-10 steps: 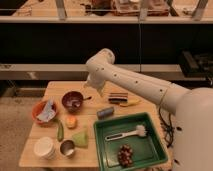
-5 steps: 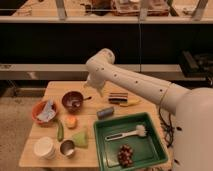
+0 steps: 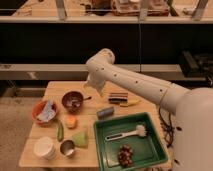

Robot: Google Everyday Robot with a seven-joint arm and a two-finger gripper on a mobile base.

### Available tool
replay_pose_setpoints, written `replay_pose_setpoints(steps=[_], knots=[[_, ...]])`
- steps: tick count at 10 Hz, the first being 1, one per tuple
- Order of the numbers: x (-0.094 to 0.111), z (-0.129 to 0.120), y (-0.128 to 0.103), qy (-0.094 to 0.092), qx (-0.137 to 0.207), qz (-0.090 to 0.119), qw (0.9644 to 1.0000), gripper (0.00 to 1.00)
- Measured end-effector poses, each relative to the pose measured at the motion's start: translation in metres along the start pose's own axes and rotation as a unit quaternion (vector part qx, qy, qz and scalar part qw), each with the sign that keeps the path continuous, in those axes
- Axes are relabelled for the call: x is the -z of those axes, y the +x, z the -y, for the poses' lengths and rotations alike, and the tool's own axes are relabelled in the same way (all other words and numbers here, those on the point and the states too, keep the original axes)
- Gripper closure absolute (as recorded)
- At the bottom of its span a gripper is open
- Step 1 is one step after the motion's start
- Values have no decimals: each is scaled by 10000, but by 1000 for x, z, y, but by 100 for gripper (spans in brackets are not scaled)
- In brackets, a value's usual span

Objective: Place apple in metal cup

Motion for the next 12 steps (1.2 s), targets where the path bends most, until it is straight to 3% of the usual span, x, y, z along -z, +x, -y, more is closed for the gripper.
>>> replay_pose_setpoints(steps=[2,4,6,7,8,9,12], knots=[[-1,0,-3,-19,85,107,9999,34],[-20,9,-26,-431,282,435,9977,34],[-52,14,-61,-841,443,823,9921,34],[-63,15,-79,-935,527,944,9897,34],[-69,12,-100,-969,629,1057,9877,34],[-70,12,-117,-884,719,1130,9870,34],[-58,23,-142,-483,939,1404,9845,34]])
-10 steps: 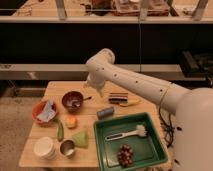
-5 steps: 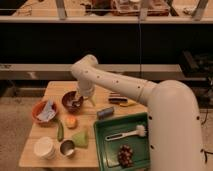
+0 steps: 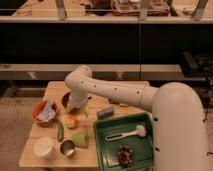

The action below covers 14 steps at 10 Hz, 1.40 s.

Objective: Place apple in metal cup

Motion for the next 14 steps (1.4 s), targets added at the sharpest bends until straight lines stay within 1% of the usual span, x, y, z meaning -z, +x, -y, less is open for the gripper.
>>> replay_pose_setpoints(steps=[1,2,3,4,6,8,10,12,14], knots=[[-1,2,-1,-10,43,52,10000,34],[-9,6,-5,-80,134,100,9998,34],[-20,7,-7,-208,226,108,9995,34],[-36,7,-9,-346,341,92,9988,34],[-56,9,-12,-423,533,33,9977,34],[-62,11,-14,-363,626,-48,9974,34],[-77,13,-11,-263,679,-169,9972,34],[-88,15,-8,-186,681,-206,9973,34],[-96,14,-4,-140,667,-245,9974,34]])
